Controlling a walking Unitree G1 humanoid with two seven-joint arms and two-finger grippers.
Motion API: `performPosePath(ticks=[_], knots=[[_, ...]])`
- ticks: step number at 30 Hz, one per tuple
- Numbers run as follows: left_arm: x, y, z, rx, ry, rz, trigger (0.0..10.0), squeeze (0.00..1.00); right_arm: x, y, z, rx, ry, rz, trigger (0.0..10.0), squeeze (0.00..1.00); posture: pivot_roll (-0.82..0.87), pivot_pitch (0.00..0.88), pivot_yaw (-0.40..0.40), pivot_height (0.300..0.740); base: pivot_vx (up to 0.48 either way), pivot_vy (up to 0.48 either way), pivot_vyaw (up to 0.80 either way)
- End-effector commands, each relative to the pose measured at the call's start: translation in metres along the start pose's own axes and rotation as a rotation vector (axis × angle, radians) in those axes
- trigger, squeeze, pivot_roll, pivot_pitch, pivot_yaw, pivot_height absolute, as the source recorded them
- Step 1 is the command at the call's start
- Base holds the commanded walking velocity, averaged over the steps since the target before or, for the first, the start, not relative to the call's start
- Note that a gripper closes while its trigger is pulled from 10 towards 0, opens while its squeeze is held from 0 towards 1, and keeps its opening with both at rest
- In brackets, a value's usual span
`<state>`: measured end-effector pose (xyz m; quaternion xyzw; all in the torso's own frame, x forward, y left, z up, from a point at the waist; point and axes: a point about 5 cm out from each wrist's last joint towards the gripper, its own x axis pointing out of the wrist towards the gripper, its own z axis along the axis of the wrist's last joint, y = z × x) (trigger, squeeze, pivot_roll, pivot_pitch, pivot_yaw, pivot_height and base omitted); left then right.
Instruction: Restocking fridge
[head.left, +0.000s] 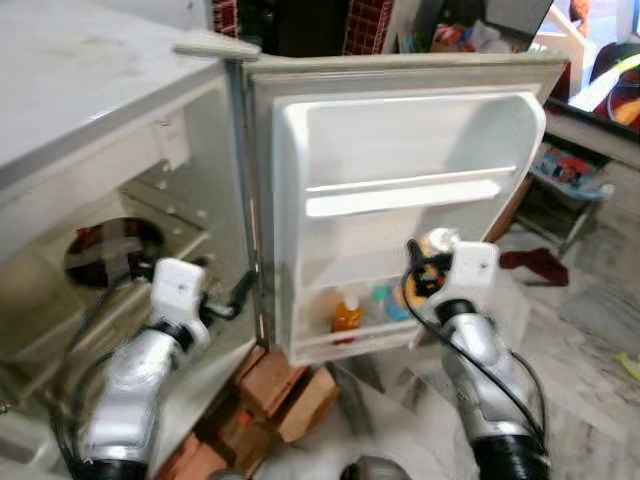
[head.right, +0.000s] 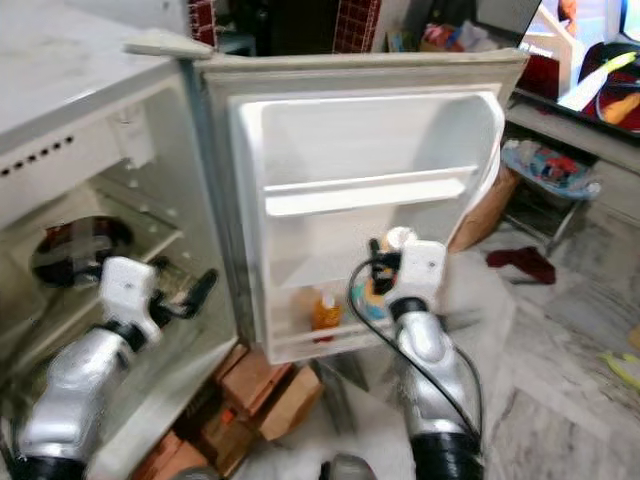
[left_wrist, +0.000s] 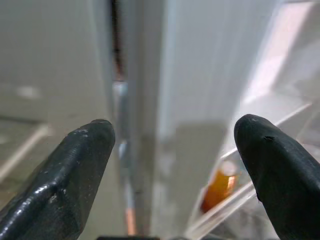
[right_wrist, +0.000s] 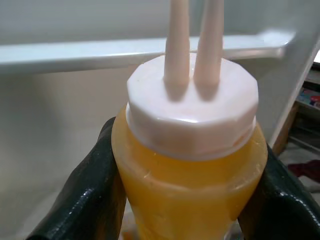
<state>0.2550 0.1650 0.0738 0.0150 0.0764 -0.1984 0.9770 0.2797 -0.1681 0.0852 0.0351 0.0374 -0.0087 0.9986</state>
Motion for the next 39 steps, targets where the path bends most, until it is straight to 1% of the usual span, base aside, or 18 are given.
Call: performPosePath(ticks=[1,4,5,6,7,10,17,23,26,33,36,39], knots=[[-0.004,0.007,0.002,0.019,0.001,0.027,10.0,0.00,0.002,0.008,0.006,0.016,-0.023,0.030,10.0,0.00,0.00,0.000,-0.078,0.740,0.000,0.000,0.00],[-0.006,0.008,0.000,0.018,0.010,0.060,10.0,0.00,-0.002,0.015,0.009,0.024,-0.049,0.102,10.0,0.00,0.00,0.000,-0.079,0.740,0.000,0.000,0.00],[-0.006,0.008,0.000,0.018,0.010,0.060,10.0,0.00,-0.002,0.015,0.009,0.024,-0.049,0.102,10.0,0.00,0.00,0.000,-0.079,0.740,0.000,0.000,0.00],[-0.007,0.010,-0.001,0.022,0.019,0.086,10.0,0.00,-0.003,0.018,0.010,0.026,-0.059,0.125,10.0,0.00,0.00,0.000,-0.079,0.740,0.000,0.000,0.48],[-0.007,0.010,-0.001,0.022,0.019,0.086,10.0,0.00,-0.003,0.018,0.010,0.026,-0.059,0.125,10.0,0.00,0.00,0.000,-0.079,0.740,0.000,0.000,0.48],[-0.009,0.012,-0.004,0.038,0.041,0.135,10.0,0.00,-0.006,0.023,0.012,0.024,-0.073,0.150,10.0,0.00,0.00,0.000,-0.075,0.740,0.000,0.000,0.66],[-0.008,0.013,-0.003,0.055,0.038,0.158,10.0,0.00,-0.006,0.027,0.013,0.050,-0.078,0.171,10.0,0.00,0.01,0.000,-0.072,0.740,0.000,0.000,0.64],[-0.008,0.015,-0.003,0.064,0.043,0.173,10.0,0.00,-0.005,0.027,0.015,0.081,-0.081,0.169,10.0,0.00,0.01,0.000,-0.069,0.740,0.000,0.000,0.00],[-0.008,0.015,-0.003,0.063,0.045,0.174,10.0,0.00,-0.004,0.027,0.016,0.111,-0.084,0.170,10.0,0.00,0.01,0.000,-0.068,0.740,0.000,0.000,0.00],[-0.006,0.015,-0.002,0.062,0.044,0.173,10.0,0.00,-0.006,0.034,0.015,0.127,-0.083,0.208,10.0,0.00,0.01,0.000,-0.066,0.740,0.000,0.000,0.00],[-0.005,0.015,-0.002,0.063,0.044,0.172,10.0,0.00,-0.007,0.035,0.014,0.127,-0.079,0.212,10.0,0.00,0.01,0.000,-0.066,0.715,0.000,0.000,0.00],[-0.004,0.015,-0.002,0.061,0.046,0.170,10.0,0.00,-0.007,0.035,0.013,0.127,-0.075,0.216,10.0,0.00,0.01,0.000,-0.065,0.700,0.000,0.000,0.00]])
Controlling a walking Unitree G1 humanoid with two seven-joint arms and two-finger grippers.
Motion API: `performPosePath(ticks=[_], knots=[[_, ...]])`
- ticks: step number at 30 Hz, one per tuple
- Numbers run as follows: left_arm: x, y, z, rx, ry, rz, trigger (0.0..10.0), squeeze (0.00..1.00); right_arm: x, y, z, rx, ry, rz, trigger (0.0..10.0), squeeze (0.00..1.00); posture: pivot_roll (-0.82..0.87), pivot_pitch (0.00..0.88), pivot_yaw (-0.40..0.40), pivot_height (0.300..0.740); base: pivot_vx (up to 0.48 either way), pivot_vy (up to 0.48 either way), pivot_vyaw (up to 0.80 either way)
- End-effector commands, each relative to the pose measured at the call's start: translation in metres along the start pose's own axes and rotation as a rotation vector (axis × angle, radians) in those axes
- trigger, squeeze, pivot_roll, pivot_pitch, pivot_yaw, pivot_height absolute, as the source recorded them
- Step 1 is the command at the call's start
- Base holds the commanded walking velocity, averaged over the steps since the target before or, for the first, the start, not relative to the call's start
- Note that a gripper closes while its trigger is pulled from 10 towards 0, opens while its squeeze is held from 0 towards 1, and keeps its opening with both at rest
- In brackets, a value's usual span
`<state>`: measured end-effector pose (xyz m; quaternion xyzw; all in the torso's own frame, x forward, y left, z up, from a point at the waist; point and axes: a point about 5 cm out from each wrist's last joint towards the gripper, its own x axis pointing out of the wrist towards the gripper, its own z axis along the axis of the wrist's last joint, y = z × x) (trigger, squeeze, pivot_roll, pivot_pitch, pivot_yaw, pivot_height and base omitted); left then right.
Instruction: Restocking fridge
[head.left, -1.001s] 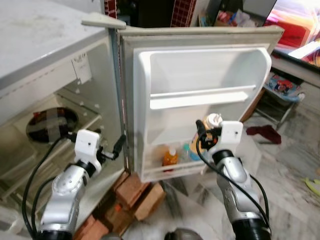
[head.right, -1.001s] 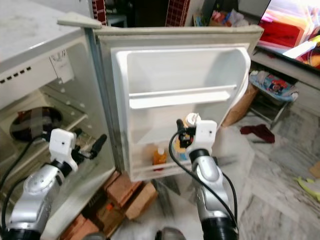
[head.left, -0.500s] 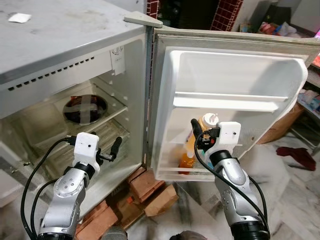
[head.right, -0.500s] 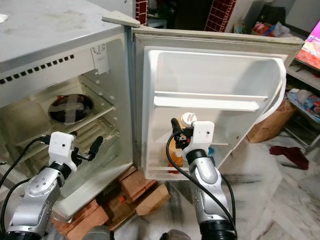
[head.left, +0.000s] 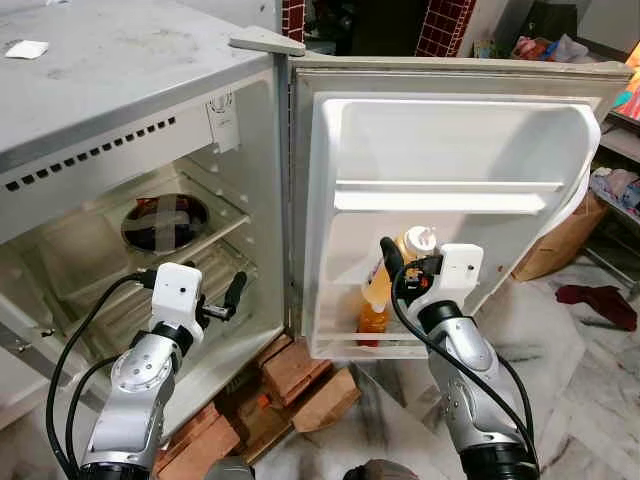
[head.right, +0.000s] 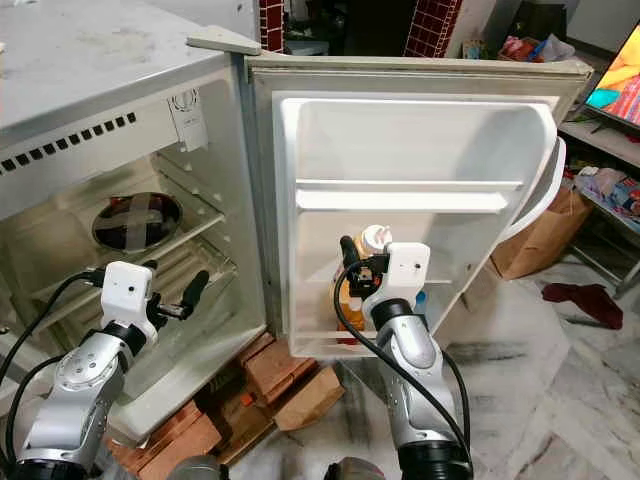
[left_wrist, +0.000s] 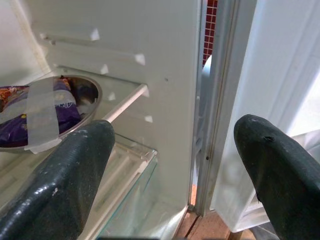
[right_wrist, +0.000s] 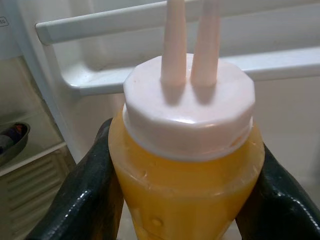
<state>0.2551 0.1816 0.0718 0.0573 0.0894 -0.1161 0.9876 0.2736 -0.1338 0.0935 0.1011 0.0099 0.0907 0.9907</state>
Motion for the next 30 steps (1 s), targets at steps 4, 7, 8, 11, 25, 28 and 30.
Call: performPosePath(ticks=[4,7,8,11,25,28,30], knots=[[0.003,-0.001,0.002,-0.001,0.000,-0.002,10.0,0.00,0.001,0.001,0.008,-0.002,-0.027,0.015,10.0,0.00,0.01,0.000,-0.066,0.675,0.000,0.000,0.00],[0.004,-0.001,0.002,0.003,-0.003,-0.002,10.0,0.00,0.001,0.001,0.008,-0.002,-0.026,0.019,10.0,0.00,0.01,0.000,-0.066,0.655,0.000,0.000,0.00],[0.004,-0.001,0.002,0.004,-0.003,-0.002,10.0,0.00,0.001,0.001,0.008,-0.002,-0.026,0.021,10.0,0.00,0.01,0.000,-0.066,0.650,0.000,0.000,0.00],[0.004,-0.001,0.003,0.006,-0.005,-0.002,10.0,0.00,0.002,0.002,0.008,-0.002,-0.026,0.025,10.0,0.00,0.01,0.000,-0.067,0.625,0.000,0.000,0.00],[0.013,0.004,0.013,0.022,-0.026,-0.019,10.0,0.00,0.007,0.003,0.029,-0.035,-0.098,0.040,10.0,0.00,-0.01,0.000,-0.058,0.610,0.000,0.000,0.00],[0.013,0.007,0.012,0.027,-0.024,-0.010,10.0,0.00,0.006,-0.002,0.030,-0.031,-0.101,0.018,10.0,0.00,-0.01,0.000,-0.058,0.610,0.000,0.000,0.00],[0.013,0.010,0.015,0.016,-0.028,-0.004,10.0,0.00,0.008,-0.007,0.032,-0.016,-0.107,-0.009,10.0,0.00,0.00,0.000,-0.060,0.610,0.000,0.000,0.00]])
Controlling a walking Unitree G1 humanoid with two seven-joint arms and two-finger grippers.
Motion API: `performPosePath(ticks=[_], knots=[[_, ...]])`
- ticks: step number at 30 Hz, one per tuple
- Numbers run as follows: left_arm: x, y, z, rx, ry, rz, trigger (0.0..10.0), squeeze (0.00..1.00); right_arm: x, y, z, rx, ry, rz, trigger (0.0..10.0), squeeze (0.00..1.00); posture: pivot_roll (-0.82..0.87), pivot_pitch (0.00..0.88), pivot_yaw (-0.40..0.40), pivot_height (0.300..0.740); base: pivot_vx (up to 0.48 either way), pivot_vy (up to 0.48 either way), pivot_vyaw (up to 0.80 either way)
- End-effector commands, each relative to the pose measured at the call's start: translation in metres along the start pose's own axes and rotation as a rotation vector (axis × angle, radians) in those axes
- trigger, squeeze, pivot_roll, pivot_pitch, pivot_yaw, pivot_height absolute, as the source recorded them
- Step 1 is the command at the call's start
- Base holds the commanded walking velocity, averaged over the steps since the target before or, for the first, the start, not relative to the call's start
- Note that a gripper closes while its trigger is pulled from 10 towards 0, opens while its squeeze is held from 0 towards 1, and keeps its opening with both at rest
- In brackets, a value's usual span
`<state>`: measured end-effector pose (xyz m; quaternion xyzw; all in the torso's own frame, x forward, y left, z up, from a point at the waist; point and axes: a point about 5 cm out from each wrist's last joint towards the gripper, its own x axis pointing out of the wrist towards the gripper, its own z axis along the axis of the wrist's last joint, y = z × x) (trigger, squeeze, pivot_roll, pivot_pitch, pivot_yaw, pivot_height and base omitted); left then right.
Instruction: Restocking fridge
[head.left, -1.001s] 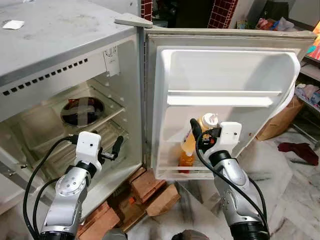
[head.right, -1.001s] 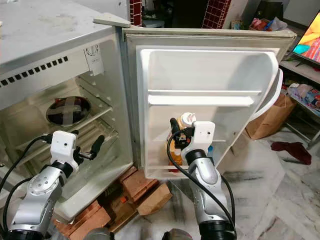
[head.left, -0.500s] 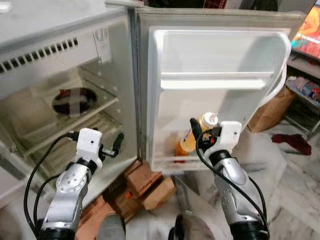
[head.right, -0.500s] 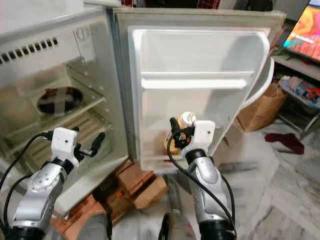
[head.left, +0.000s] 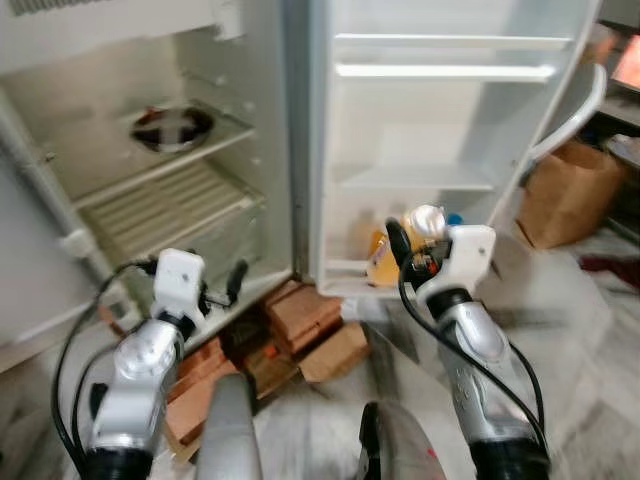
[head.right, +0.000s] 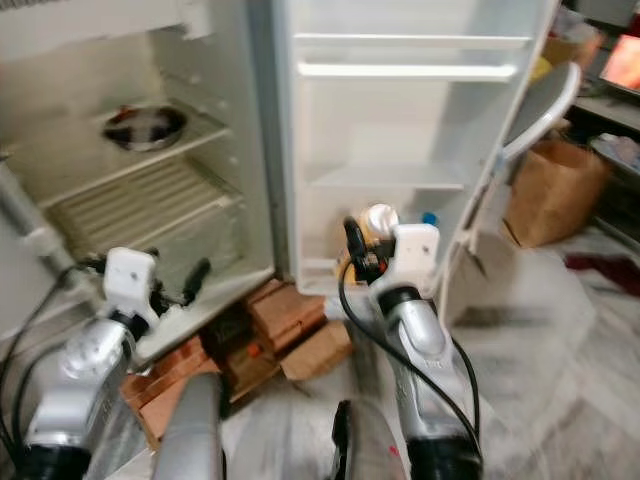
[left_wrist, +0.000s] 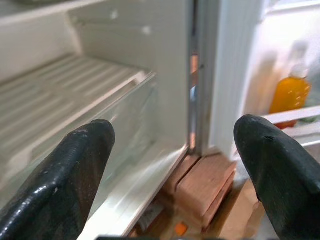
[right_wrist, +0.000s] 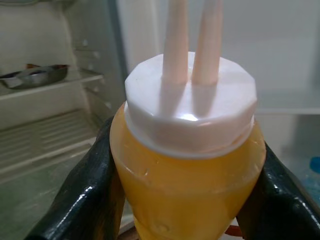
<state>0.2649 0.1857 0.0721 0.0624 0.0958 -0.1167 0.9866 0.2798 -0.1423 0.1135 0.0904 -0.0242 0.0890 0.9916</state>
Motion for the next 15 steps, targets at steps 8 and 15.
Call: performPosePath(ticks=[8,15], knots=[[0.002,0.003,0.015,-0.013,-0.037,-0.028,10.0,0.00,0.011,0.008,0.017,0.018,-0.058,0.016,10.0,0.00,-0.01,0.007,-0.051,0.610,0.000,0.000,0.00],[0.002,0.001,0.017,-0.018,-0.051,-0.031,10.0,0.00,0.008,0.013,0.013,0.025,-0.046,0.039,10.0,0.00,0.00,0.006,-0.070,0.610,0.000,0.000,0.00]])
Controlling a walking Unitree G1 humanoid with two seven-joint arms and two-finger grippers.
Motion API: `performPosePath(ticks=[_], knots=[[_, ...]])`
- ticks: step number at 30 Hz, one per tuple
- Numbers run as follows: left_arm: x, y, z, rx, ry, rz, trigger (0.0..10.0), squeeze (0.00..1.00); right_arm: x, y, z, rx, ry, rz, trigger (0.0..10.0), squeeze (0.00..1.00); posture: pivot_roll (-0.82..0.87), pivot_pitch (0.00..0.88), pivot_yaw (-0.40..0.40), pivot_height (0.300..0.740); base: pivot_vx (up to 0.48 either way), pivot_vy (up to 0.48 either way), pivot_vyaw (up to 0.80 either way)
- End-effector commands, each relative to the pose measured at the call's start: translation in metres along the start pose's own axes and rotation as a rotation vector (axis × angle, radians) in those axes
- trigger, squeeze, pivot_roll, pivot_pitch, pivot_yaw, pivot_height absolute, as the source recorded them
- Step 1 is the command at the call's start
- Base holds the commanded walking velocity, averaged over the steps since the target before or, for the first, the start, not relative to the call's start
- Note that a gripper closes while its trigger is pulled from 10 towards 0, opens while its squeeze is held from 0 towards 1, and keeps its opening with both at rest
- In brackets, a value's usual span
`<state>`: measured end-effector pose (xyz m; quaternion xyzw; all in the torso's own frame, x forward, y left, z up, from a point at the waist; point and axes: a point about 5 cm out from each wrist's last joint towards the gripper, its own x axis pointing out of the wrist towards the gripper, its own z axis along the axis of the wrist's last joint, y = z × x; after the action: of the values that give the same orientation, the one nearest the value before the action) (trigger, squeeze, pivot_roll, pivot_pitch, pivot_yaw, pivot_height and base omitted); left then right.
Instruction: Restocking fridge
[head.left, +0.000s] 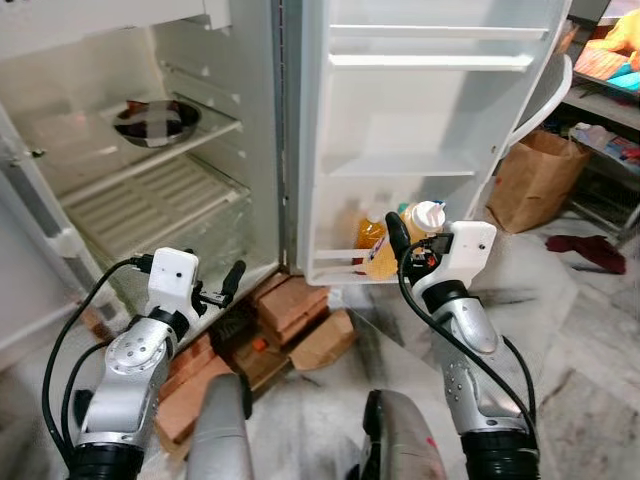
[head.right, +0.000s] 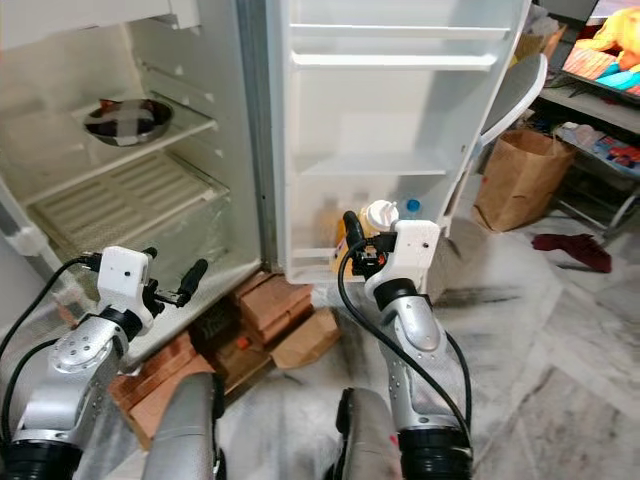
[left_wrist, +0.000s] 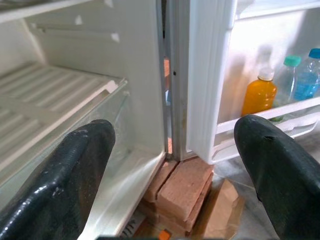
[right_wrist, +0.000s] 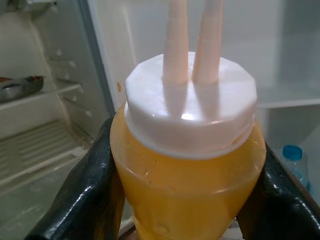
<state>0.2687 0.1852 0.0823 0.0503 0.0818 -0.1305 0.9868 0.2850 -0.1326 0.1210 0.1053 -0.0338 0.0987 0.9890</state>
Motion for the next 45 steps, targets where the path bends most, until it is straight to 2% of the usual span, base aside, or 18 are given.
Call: performPosePath(ticks=[1,9,16,25,37,45], knots=[[0.000,-0.001,0.006,-0.001,-0.022,-0.005,10.0,0.00,0.001,0.004,0.008,-0.001,-0.026,0.022,10.0,0.00,0.01,0.006,-0.074,0.610,0.247,0.000,0.00],[-0.001,-0.004,0.007,-0.004,-0.028,-0.010,10.0,0.00,0.006,0.008,0.009,0.001,-0.021,0.044,10.0,0.00,0.01,0.034,-0.085,0.610,0.258,0.000,0.00],[0.001,-0.012,0.006,-0.010,-0.023,-0.035,10.0,0.00,0.005,0.009,0.004,-0.011,0.019,0.072,10.0,0.00,0.00,0.051,-0.083,0.610,0.262,0.000,0.00],[0.003,-0.012,0.010,-0.009,-0.030,-0.041,10.0,0.00,0.002,0.017,0.000,-0.014,0.043,0.122,10.0,0.00,0.00,0.053,-0.078,0.610,0.266,0.000,0.00],[-0.006,-0.004,0.002,-0.002,-0.008,0.024,10.0,0.00,0.000,0.017,-0.002,-0.019,0.040,0.113,10.0,0.00,0.01,0.061,-0.077,0.610,0.314,0.256,0.00],[-0.004,-0.005,0.003,0.002,-0.014,0.014,10.0,0.00,-0.001,0.017,-0.002,-0.027,0.039,0.111,10.0,0.00,0.01,0.064,-0.072,0.610,0.339,0.266,0.00]])
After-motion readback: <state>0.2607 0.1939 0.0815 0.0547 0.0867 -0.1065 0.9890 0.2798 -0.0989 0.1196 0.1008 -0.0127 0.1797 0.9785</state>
